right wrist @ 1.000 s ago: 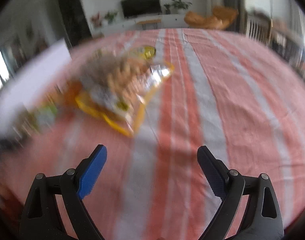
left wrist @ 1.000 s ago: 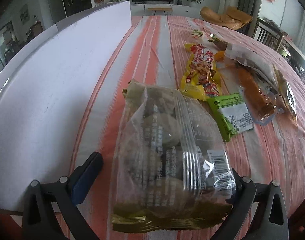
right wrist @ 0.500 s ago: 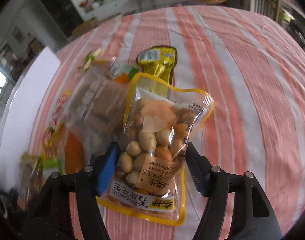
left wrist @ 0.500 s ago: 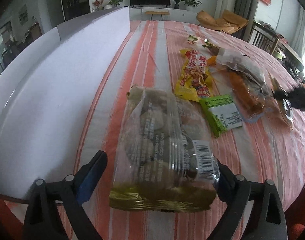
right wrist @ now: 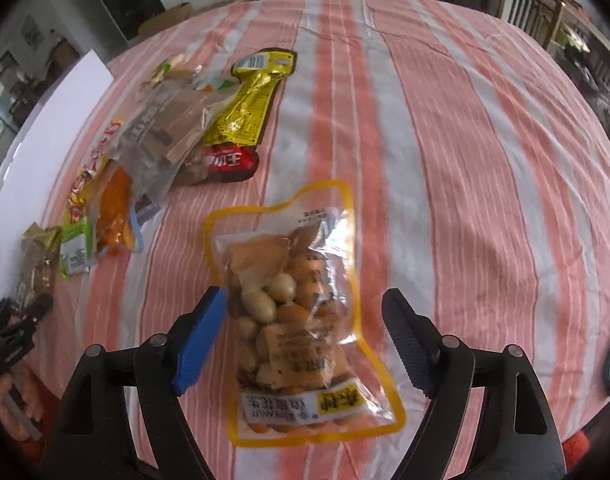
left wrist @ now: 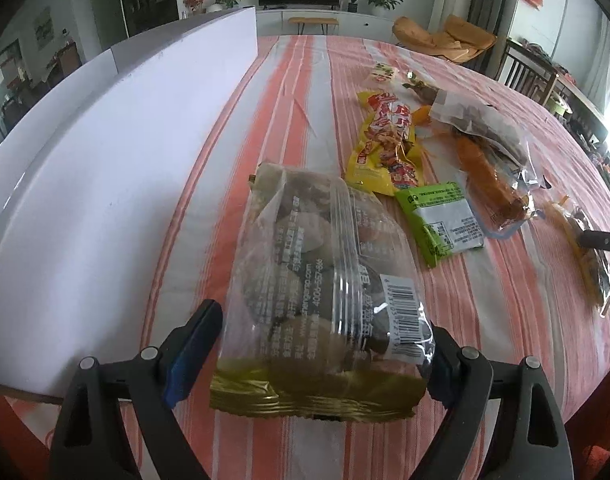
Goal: Organize snacks
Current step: 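Lift the clear snack bag with the left tool while the right tool grasps the yellow-bordered peanut bag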
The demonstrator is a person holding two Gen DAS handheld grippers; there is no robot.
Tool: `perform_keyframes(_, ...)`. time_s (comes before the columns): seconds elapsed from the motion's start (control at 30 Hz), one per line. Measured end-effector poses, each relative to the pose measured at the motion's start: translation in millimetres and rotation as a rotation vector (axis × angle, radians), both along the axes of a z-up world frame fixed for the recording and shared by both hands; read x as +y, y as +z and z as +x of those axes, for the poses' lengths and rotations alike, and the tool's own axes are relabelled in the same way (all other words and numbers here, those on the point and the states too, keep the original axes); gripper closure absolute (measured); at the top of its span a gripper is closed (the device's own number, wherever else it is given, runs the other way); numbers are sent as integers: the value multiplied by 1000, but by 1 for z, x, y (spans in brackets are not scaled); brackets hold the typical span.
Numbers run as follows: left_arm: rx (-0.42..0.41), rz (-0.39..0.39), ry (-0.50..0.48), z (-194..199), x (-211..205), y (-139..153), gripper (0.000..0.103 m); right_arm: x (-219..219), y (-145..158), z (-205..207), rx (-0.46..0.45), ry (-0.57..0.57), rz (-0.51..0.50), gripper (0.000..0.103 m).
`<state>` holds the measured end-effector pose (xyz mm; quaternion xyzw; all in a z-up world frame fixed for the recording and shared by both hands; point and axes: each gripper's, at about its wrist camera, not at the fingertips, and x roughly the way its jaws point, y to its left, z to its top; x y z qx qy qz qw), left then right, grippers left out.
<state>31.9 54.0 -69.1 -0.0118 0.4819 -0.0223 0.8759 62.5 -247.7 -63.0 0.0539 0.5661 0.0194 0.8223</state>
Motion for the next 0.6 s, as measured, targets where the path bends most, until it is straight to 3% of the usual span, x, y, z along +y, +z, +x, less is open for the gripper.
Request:
perform_keyframes(0.2, 11, 16, -6, -2, -1, -3, 14, 38, -2, 3, -1, 124, -162, 20)
perform_keyframes(0.3, 18, 6, -6, -1, 1, -4, 14, 43, -9, 0, 17, 149, -195, 18)
perform_keyframes(0.53, 20, 22, -15, -1, 0, -5, 15, 31, -13, 0, 28, 120, -124, 15)
perform_keyframes(0.6, 8, 9, -33, -2, -1, -3, 31, 30, -12, 0, 28, 127, -122, 15)
